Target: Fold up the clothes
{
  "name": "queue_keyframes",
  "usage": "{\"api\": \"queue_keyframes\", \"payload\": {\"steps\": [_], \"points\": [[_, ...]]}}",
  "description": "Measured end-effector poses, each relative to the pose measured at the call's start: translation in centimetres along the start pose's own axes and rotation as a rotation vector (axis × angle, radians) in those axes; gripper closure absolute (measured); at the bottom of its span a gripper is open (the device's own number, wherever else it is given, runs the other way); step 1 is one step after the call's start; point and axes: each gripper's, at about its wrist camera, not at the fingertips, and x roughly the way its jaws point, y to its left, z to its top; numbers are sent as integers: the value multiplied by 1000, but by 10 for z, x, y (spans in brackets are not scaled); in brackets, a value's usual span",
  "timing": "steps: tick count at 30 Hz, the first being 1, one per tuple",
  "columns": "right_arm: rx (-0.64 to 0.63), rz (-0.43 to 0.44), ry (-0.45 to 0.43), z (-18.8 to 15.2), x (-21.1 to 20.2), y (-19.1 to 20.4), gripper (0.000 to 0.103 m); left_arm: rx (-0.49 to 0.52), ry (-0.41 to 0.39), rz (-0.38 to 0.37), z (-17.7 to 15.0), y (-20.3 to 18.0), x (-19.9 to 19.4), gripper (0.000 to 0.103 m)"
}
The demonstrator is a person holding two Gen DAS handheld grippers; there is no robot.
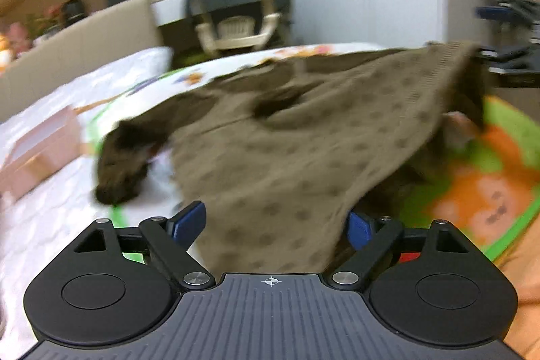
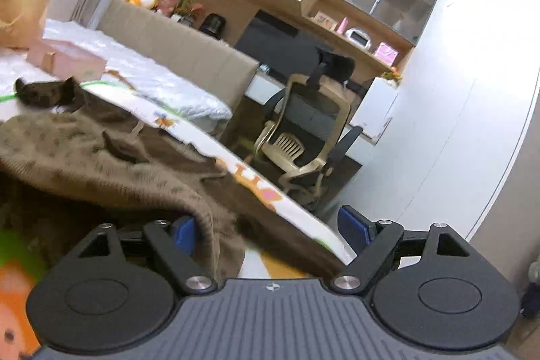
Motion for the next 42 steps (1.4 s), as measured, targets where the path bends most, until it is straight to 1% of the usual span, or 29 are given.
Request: {"api": "queue_keyframes", "payload": {"steps": [4, 6, 8, 13, 14, 15, 16, 17, 19, 20, 22, 24, 25, 27, 28, 30, 32, 35, 37, 39, 41, 42], "points": [[-52, 76, 81, -23, 6, 18, 20, -140, 6, 125, -4, 33, 2, 13], [-68, 96, 122, -33, 14, 24, 20, -182, 15, 181, -4, 47, 4, 13], [-79, 58, 120, -35, 12, 19, 20, -198, 21, 219, -4, 57, 0, 14], [-26, -112, 28, -14, -20, -28, 20, -230, -9, 292, -8, 76, -23, 13], [-17, -127, 25, -13, -26, -35, 20, -238, -9, 295, -11, 78, -26, 12], [-8, -123, 35, -16, -29, -40, 20, -246, -8, 299, -13, 80, -29, 10], [-5, -105, 50, -20, -32, -42, 20, -254, -6, 302, -15, 82, -32, 10], [-10, -65, 76, -27, -34, -40, 20, -257, 1, 295, -18, 83, -33, 10], [-21, 14, 127, -40, -37, -35, 20, -260, 14, 263, -22, 81, -34, 10], [-26, 53, 153, -47, -39, -32, 20, -259, 19, 244, -23, 80, -34, 10], [-37, 123, 193, -58, -42, -28, 20, -225, 18, 171, -21, 71, -33, 9], [-40, 150, 187, -58, -45, -27, 18, -135, 24, 93, -18, 53, -31, 8], [-28, 152, 174, -55, -46, -27, 17, -88, 30, 69, -18, 44, -28, 8], [-11, 153, 156, -51, -45, -27, 12, 16, 53, 42, -20, 26, -23, 8], [-4, 152, 149, -50, -43, -27, 12, 65, 65, 31, -21, 17, -20, 8], [9, 150, 136, -47, -40, -26, 12, 100, 87, 61, -25, 10, -13, 7], [20, 151, 124, -44, -37, -26, 11, 69, 99, 106, -28, 16, -9, 6], [28, 174, 112, -40, -35, -29, 11, -8, 109, 184, -28, 36, -14, 6], [40, 185, 100, -38, -34, -32, 9, -46, 114, 211, -28, 48, -23, 6], [82, 205, 86, -33, -32, -39, 8, -74, 116, 203, -28, 55, -32, 7], [152, 237, 70, -26, -26, -50, 7, -113, 106, 166, -23, 61, -40, 6], [190, 255, 61, -22, -22, -55, 5, -151, 95, 130, -20, 64, -43, 6]]}}
